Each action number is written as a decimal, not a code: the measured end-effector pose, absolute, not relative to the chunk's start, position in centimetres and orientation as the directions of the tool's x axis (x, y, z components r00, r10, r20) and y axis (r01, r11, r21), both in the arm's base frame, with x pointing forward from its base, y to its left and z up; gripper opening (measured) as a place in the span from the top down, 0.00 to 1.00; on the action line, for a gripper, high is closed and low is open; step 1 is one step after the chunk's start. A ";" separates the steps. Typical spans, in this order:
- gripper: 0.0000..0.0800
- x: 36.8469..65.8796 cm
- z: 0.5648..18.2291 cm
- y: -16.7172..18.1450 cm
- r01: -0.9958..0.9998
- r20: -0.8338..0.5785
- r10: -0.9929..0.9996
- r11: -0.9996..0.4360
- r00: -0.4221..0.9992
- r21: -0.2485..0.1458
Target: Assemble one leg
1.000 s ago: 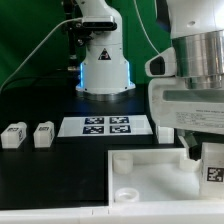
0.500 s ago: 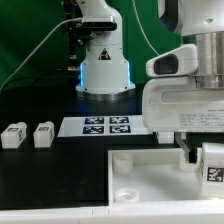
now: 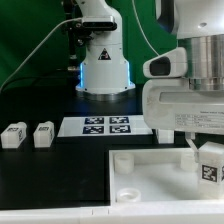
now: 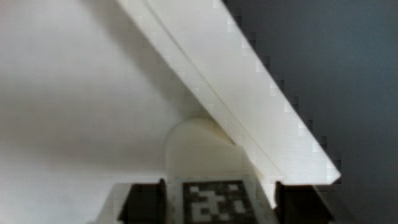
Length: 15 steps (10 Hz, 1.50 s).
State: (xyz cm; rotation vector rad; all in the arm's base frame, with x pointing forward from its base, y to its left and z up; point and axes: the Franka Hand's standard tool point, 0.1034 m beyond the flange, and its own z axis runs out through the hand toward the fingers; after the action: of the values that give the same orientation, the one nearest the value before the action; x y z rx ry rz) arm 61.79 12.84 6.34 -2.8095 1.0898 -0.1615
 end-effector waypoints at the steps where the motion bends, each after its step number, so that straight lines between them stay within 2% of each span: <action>1: 0.63 61.8 6.3 12.9 -0.703 0.045 -0.716 -0.694 0.697 -0.159; 3: 0.63 62.0 6.5 12.8 -0.858 -0.020 -0.871 -0.480 0.491 -0.184; 4: 0.63 62.0 6.5 12.9 -0.928 -0.067 -0.939 -0.321 0.338 -0.188; 7: 0.63 62.5 6.7 12.7 -0.981 -0.184 -0.982 0.083 -0.051 -0.173; 8: 0.63 62.7 6.5 12.1 -0.973 -0.211 -0.971 0.151 -0.113 -0.175; 10: 0.63 62.6 6.4 12.1 -0.974 -0.209 -0.972 0.147 -0.109 -0.174; 11: 0.38 62.6 6.4 12.1 -0.977 -0.202 -0.977 0.111 -0.074 -0.181; 12: 0.38 62.4 6.3 12.2 -0.982 -0.195 -0.980 0.073 -0.038 -0.176; 13: 0.23 62.0 6.0 12.3 -0.986 -0.175 -0.983 -0.026 0.056 -0.166; 14: 0.23 62.1 6.1 11.9 -0.959 -0.128 -0.961 -0.219 0.243 -0.178; 15: 0.20 62.2 6.3 11.4 -0.911 -0.089 -0.915 -0.376 0.395 -0.171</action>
Offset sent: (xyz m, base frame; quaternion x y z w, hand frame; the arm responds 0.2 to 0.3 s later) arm 0.0076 0.0004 0.0062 0.0333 -0.0266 0.4141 0.9092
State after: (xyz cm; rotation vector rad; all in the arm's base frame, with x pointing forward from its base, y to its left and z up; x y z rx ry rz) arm 62.24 11.38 6.25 -2.4571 1.6296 -0.0307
